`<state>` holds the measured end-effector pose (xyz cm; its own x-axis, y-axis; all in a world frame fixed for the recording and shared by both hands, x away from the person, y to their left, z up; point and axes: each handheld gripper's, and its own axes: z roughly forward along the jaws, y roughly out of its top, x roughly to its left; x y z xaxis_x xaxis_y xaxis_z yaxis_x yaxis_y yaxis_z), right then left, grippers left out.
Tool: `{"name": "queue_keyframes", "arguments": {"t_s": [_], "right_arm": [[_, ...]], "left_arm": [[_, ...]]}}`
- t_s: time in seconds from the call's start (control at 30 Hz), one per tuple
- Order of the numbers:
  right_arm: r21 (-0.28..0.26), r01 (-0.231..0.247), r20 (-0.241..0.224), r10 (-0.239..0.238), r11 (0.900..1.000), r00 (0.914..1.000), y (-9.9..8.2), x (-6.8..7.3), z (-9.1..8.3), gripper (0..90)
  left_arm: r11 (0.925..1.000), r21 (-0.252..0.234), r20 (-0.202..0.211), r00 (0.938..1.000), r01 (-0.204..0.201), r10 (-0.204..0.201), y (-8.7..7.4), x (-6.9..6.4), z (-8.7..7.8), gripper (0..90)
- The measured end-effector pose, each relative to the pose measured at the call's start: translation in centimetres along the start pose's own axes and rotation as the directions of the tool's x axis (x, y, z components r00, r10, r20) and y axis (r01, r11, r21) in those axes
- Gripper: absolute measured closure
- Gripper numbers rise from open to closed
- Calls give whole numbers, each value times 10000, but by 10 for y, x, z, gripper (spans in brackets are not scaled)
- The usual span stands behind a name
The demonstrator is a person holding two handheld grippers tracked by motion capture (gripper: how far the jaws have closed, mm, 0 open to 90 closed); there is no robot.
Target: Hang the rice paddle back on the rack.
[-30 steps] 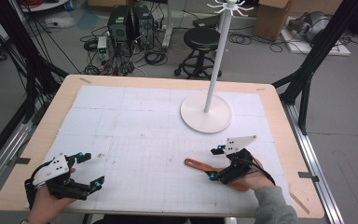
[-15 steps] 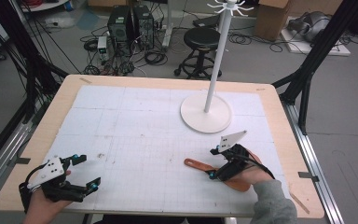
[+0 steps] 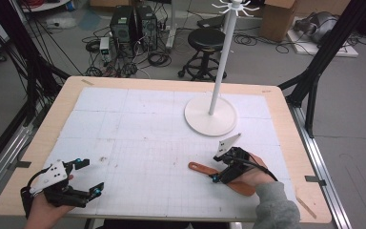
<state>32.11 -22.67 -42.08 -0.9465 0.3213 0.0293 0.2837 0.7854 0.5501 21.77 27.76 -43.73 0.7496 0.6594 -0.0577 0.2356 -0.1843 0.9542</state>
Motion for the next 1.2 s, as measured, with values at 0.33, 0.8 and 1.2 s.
{"name": "queue_keyframes", "arguments": {"t_s": [0.33,0.8,1.2], "right_arm": [[602,379,-48,-377,9975,9993,10,5,3,409],[1550,610,-105,-601,9860,9981,20,11,9,534],[1611,146,87,-162,9868,9998,19,10,7,642]], "left_arm": [[10000,7,-72,10000,42,-42,-1,0,-3,18],[10000,-25,-147,9999,81,-81,-3,0,-7,18],[9999,-53,-156,9998,102,-102,-2,0,-7,18]]}}
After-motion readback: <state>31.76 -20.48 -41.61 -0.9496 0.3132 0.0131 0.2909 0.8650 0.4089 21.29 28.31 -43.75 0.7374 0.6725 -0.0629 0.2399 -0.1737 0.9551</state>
